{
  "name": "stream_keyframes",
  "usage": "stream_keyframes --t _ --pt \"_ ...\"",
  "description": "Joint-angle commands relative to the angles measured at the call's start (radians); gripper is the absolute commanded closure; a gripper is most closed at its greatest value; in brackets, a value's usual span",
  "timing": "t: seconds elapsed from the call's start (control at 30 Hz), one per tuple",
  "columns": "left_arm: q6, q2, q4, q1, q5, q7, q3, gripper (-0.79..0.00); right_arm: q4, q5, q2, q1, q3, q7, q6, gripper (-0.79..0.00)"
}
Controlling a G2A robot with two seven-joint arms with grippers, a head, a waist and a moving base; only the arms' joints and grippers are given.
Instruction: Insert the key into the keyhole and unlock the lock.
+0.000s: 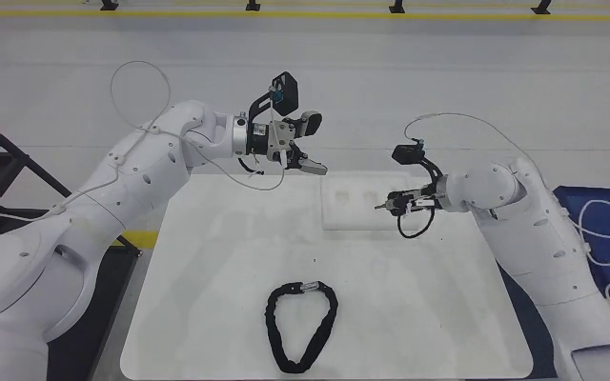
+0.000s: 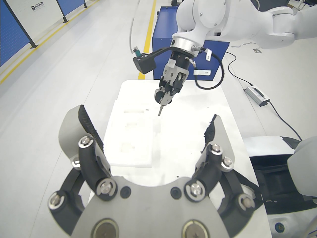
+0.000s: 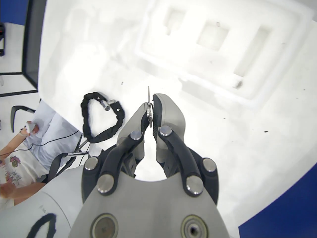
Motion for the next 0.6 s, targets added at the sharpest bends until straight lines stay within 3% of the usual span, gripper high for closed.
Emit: stream_keyframes --t 0.0,0.23,0.57 --pt "0.0 0.0 0.0 0.0 0.0 0.0 0.0 -0.785 -0.025 0.062 0.011 -0.039 0.054 -0.001 -0.004 0.0" --pt "0.0 0.0 0.0 0.0 0.0 0.0 0.0 -0.785 -0.066 0.26 0.033 -0.133 0.176 0.01 -0.031 0.0" --pt "0.0 0.0 0.0 0.0 0.0 0.0 0.0 -0.785 -0.047 0.472 0.042 -0.2 0.258 -0.014 -0.097 0.0"
